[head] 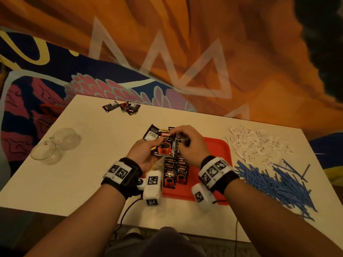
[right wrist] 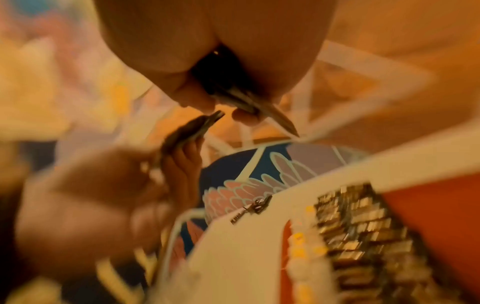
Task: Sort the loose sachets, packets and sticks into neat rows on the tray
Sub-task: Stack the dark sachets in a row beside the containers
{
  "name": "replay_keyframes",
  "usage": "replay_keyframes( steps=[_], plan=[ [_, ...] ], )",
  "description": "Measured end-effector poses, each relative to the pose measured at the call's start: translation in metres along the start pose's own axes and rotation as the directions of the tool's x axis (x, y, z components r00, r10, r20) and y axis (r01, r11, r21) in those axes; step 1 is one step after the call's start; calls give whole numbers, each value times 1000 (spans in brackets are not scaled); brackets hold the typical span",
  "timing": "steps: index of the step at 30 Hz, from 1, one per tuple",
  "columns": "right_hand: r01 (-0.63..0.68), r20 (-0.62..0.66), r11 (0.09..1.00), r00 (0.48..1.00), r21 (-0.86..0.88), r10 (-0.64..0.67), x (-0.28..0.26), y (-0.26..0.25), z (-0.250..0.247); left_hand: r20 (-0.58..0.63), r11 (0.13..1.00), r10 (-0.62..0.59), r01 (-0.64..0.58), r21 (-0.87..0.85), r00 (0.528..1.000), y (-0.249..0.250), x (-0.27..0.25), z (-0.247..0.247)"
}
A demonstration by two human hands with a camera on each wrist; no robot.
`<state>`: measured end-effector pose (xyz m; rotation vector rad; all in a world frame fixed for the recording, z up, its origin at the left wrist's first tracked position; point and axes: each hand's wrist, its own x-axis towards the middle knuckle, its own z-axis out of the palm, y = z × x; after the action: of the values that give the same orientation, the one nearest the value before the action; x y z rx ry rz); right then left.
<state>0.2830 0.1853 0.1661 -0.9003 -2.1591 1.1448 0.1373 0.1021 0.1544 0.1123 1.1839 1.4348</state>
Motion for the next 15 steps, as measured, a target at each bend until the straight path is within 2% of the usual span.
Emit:
replay_keyframes(
  steps=[1,2,3,4,6,9,11,13,15],
  plan=[
    [-113,-87,976,988,186,131,0,-2,1,-5,1000,13,-13,-11,1000,0,0,0],
    [-218,-95,911,959,349,266,1,-6,3,1,1000,24,-24,-20,1000,0,1,1],
    [-317,-52,842,925,437,376,2,-5,5,9,999,29,-29,-14,1000,0,1,3],
    [-384,-4,810,903,443,430,3,-2,9,12,1000,29,-29,-6,999,-1,1,4],
    [-412,52,809,900,420,432,6,0,16,3,1000,12,-12,-1,1000,-2,1,7],
    [-395,26,776,897,491,441,10,-1,16,9,998,-33,33,-52,999,1,0,9],
    [-400,12,744,884,536,467,10,1,12,-8,998,-21,20,-67,1000,3,0,10],
    [-423,20,692,861,585,509,10,3,8,-59,997,75,-74,21,995,3,1,10],
    [-445,44,618,832,649,553,9,4,8,-113,971,206,-189,146,972,2,2,10]
  ],
)
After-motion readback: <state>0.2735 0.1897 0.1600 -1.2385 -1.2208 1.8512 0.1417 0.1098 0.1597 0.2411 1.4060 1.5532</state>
